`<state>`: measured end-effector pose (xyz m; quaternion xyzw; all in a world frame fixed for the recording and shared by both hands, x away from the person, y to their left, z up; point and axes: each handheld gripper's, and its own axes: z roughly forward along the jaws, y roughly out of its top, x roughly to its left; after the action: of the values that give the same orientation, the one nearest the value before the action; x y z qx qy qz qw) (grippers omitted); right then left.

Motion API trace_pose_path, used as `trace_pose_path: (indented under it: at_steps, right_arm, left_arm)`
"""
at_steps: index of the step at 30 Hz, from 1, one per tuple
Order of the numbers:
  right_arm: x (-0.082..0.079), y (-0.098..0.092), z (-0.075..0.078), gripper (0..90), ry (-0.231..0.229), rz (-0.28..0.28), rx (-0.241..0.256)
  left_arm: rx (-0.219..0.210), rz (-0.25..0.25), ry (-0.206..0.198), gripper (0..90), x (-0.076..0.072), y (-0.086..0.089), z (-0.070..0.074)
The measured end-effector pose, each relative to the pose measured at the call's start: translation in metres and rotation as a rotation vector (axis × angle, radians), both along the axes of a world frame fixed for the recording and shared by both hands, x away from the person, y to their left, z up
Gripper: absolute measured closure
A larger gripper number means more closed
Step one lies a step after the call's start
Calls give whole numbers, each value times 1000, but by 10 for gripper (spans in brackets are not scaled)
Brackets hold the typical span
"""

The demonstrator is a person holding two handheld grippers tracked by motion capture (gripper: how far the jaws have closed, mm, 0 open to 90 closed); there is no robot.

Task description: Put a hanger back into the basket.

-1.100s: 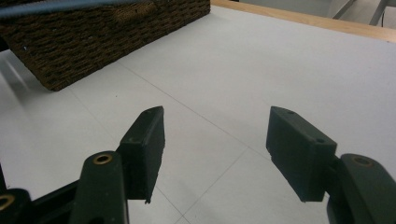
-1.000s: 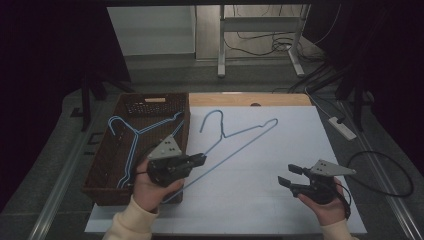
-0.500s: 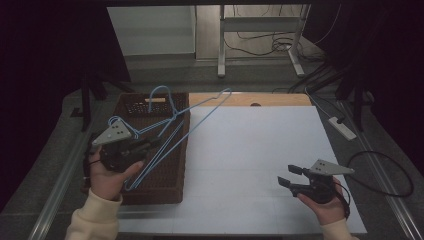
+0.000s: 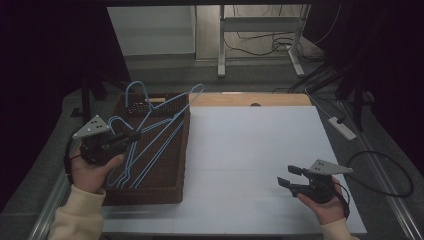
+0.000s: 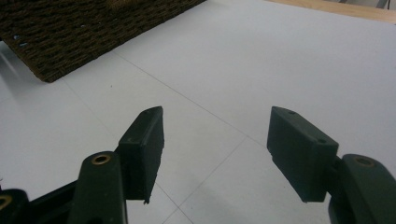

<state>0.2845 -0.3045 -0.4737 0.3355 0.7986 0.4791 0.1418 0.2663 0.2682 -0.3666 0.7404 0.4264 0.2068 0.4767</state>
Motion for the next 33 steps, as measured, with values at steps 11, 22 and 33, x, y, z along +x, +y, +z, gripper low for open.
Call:
trace_pose_path:
  at_steps: [11, 22, 33]
  right_arm:
    - [1, 0, -1, 372, 5, -2, -4]
    - [1, 1, -1, 370, 3, -3, -10]
    - [1, 1, -2, 370, 4, -2, -12]
  left_arm:
    - [10, 70, 46, 861, 12, 22, -14]
    - [38, 96, 88, 862, 20, 24, -27]
    - [80, 78, 157, 861, 34, 15, -43]
